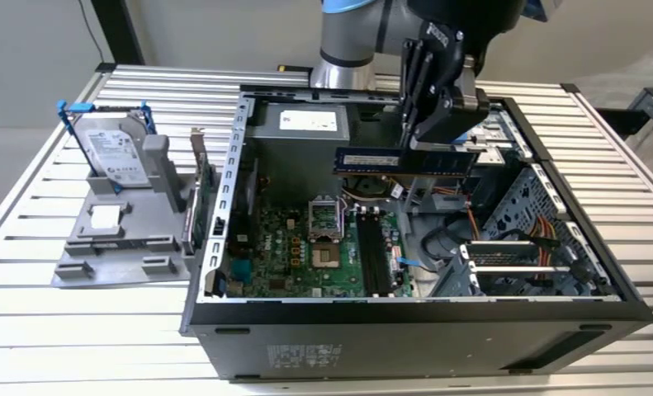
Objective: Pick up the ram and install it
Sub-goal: 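Pick up the ram and move it above insertion slot, then insert the ram into the slot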
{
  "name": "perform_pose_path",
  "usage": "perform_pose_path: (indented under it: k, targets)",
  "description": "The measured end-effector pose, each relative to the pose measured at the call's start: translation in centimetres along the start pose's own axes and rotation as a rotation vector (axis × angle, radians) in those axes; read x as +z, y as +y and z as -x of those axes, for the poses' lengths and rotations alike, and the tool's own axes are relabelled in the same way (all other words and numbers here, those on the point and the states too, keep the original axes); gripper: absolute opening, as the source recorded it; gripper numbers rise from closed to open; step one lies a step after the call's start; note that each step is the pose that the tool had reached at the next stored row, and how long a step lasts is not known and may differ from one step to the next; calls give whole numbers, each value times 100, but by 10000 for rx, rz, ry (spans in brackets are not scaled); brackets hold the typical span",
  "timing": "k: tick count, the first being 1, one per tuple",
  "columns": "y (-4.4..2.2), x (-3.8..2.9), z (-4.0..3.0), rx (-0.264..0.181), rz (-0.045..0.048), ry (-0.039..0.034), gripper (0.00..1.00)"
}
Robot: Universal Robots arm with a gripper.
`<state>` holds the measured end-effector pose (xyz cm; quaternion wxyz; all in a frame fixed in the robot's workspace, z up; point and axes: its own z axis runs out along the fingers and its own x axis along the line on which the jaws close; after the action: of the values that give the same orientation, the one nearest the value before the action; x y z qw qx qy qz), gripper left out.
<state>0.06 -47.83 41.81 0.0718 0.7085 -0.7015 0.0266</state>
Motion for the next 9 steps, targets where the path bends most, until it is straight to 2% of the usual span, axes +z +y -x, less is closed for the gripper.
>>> perform_pose_path:
  k: [9]
  targets:
    - [-81, -4, 0, 7, 4, 14, 0]
